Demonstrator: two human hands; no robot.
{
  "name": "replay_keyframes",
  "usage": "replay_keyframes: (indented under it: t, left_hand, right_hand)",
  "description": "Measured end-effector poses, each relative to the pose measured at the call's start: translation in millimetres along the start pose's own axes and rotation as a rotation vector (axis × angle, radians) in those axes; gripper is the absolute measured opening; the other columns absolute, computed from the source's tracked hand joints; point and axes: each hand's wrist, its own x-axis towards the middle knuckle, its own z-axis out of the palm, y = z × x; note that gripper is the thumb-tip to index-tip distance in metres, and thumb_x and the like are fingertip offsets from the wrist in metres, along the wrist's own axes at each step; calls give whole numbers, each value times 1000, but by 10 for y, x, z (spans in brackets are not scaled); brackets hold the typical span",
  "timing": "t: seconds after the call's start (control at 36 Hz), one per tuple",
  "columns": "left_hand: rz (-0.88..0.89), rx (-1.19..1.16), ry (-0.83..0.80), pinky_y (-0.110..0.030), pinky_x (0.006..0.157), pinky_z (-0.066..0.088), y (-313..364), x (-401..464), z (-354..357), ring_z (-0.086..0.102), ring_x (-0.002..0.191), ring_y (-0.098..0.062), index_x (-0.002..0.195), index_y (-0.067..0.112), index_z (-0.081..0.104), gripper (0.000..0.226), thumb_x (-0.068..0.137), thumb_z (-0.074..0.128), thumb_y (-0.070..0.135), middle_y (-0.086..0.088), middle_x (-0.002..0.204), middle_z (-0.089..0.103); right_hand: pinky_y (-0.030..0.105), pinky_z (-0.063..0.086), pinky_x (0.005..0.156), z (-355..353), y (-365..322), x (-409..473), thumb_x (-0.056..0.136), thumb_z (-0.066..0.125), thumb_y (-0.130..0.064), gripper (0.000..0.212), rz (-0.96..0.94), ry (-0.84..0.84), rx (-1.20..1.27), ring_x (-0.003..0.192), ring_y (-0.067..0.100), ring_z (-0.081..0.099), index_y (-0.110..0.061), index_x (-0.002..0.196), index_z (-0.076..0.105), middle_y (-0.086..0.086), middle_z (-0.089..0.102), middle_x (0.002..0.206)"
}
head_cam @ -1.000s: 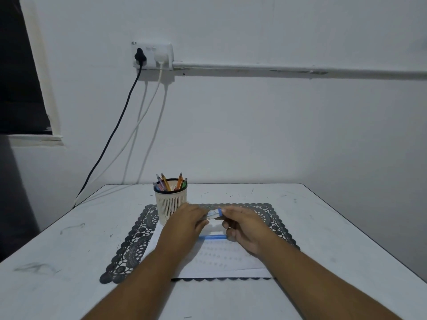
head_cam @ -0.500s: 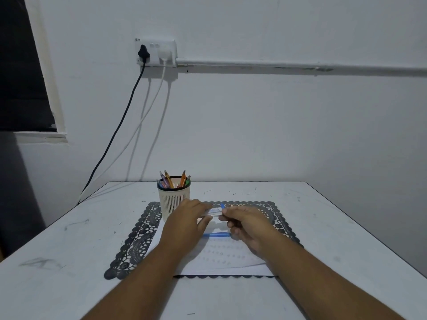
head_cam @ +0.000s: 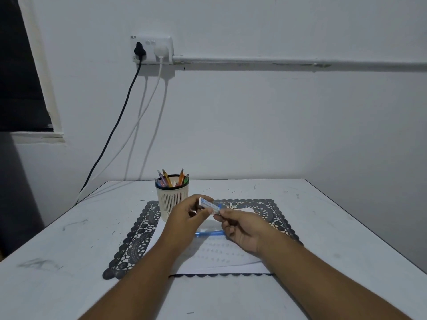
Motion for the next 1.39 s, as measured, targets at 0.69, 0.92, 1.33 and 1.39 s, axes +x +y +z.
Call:
replay_keyframes:
  t: [0.69,0.92,1.33,1.39]
  left_hand:
    - [-27,564,-37,-36,77,57,-141,55,-57,63,84,-1,108,36,71,26,87,78,23,18,88,69]
    - [-67,606,-29,-34,77,59,-148,60,-30,63,84,-2,113,37,68,26,90,76,27,19,91,68]
    - [-77,633,-6,-28,76,58,-127,61,-10,62,85,0,118,37,66,28,91,75,33,19,95,68]
    - [-82,630,-6,-28,76,58,-126,63,-10,62,85,0,118,37,66,28,92,75,32,19,96,68]
  right_hand:
    - [24,47,50,17,-71,-132,92,74,-2,13,-331,103,-252,58,14,59,6,101,69,23,77,93]
    - [25,46,50,55,-79,-122,91,73,0,4,-517,143,-436,61,16,62,-1,92,76,14,78,82]
    - [24,47,49,69,-74,-120,92,77,-11,11,-594,198,-452,61,12,64,-2,88,74,14,76,79]
    - [25,48,50,67,-74,-123,93,76,-11,10,-601,186,-465,64,13,64,-2,89,74,17,76,83]
